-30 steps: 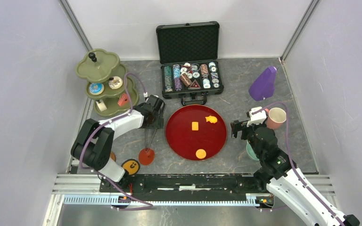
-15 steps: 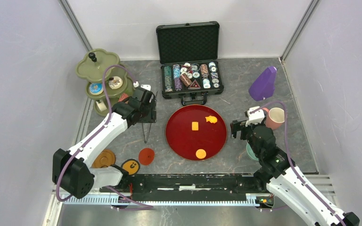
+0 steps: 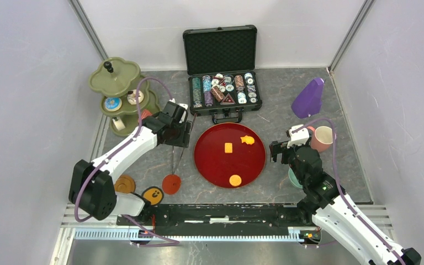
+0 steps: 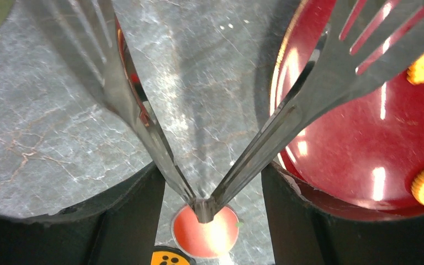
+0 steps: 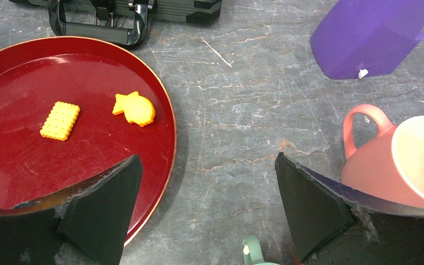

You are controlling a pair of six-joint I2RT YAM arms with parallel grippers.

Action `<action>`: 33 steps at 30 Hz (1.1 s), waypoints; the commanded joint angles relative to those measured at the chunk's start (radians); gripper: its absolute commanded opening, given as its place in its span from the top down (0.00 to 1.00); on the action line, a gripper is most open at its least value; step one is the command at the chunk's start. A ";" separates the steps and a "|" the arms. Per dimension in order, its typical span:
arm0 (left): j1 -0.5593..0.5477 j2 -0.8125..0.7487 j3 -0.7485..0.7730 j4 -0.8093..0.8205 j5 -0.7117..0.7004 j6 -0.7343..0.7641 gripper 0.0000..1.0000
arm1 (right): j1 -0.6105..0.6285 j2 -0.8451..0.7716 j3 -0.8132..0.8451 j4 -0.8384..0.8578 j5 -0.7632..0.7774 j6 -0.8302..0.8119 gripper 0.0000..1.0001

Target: Serve the afternoon tea

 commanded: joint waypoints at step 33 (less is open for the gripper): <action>0.000 0.144 -0.217 0.388 -0.210 -0.386 0.01 | 0.003 -0.009 -0.001 0.049 0.001 -0.002 0.02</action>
